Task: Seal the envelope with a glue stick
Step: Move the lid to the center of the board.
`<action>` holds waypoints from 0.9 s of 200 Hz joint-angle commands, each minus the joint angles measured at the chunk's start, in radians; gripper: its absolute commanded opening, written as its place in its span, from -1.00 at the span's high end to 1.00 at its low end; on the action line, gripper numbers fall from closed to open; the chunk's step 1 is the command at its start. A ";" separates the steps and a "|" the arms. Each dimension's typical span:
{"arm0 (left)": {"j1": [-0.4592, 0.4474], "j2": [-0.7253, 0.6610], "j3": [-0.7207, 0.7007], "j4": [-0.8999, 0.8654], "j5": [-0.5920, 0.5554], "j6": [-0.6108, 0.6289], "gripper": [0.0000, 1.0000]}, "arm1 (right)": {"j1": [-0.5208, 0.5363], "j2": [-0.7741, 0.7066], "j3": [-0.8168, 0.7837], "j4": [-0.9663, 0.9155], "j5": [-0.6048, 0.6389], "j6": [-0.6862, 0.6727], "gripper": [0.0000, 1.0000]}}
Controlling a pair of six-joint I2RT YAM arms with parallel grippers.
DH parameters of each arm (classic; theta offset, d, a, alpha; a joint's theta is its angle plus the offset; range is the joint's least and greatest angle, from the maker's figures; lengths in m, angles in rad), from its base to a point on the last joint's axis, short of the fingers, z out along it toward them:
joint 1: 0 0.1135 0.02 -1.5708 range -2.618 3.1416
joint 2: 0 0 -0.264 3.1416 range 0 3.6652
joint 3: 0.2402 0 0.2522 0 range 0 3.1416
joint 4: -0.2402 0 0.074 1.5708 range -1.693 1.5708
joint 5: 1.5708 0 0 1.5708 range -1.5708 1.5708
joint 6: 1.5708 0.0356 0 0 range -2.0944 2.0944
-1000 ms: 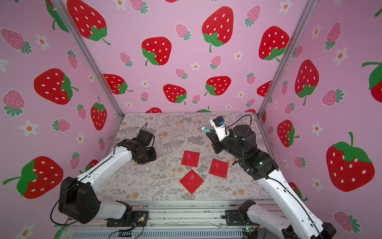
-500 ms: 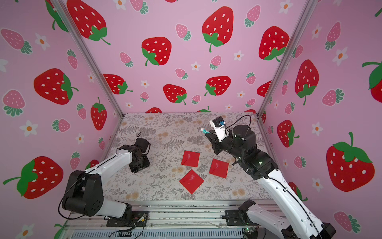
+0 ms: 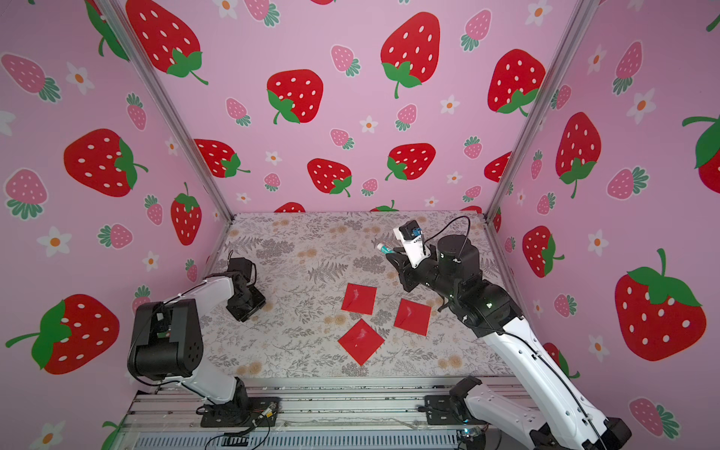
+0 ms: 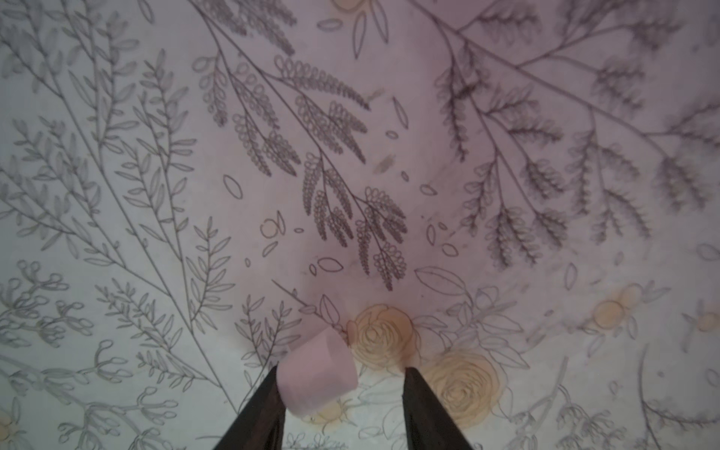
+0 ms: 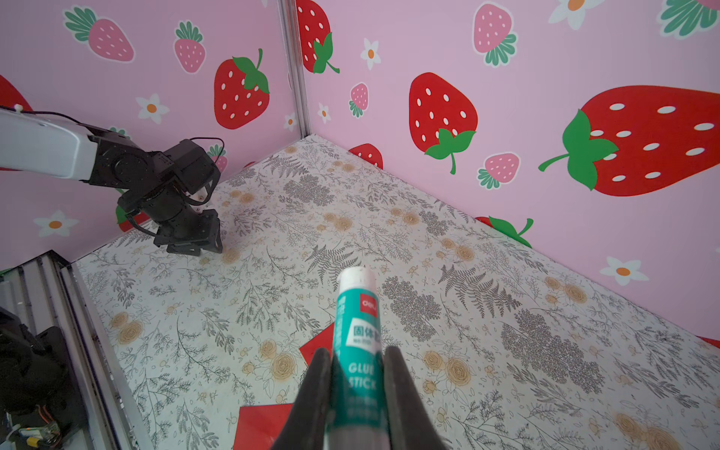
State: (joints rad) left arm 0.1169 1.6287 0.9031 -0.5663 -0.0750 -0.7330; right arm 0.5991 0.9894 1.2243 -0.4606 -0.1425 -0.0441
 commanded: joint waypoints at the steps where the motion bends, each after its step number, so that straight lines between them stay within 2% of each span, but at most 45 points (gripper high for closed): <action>1: 0.068 0.012 -0.031 0.039 0.072 0.014 0.13 | -0.004 -0.004 -0.003 -0.007 -0.008 0.007 1.00; 22: 0.109 0.016 -0.048 0.067 0.120 0.019 0.19 | -0.004 -0.002 -0.006 -0.009 -0.009 0.007 1.00; 51: 0.111 0.018 -0.037 0.065 0.123 0.023 0.21 | -0.006 0.002 -0.004 -0.007 -0.012 0.004 1.00; 98: 0.114 0.021 -0.013 0.049 0.143 0.030 0.47 | -0.008 -0.019 -0.016 -0.009 -0.002 -0.009 1.00; 130: 0.110 0.002 -0.010 0.040 0.168 0.045 0.56 | -0.012 -0.024 -0.025 -0.009 0.001 -0.016 1.00; 158: 0.063 -0.009 -0.002 0.034 0.205 0.097 0.60 | -0.013 -0.028 -0.030 -0.008 -0.002 -0.013 1.00; 180: -0.042 0.002 0.014 0.013 0.262 0.175 0.61 | -0.015 -0.028 -0.031 -0.008 -0.002 -0.012 1.00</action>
State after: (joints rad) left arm 0.1719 1.6245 0.8917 -0.4980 0.1074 -0.6510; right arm 0.5922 0.9791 1.2022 -0.4755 -0.1417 -0.0490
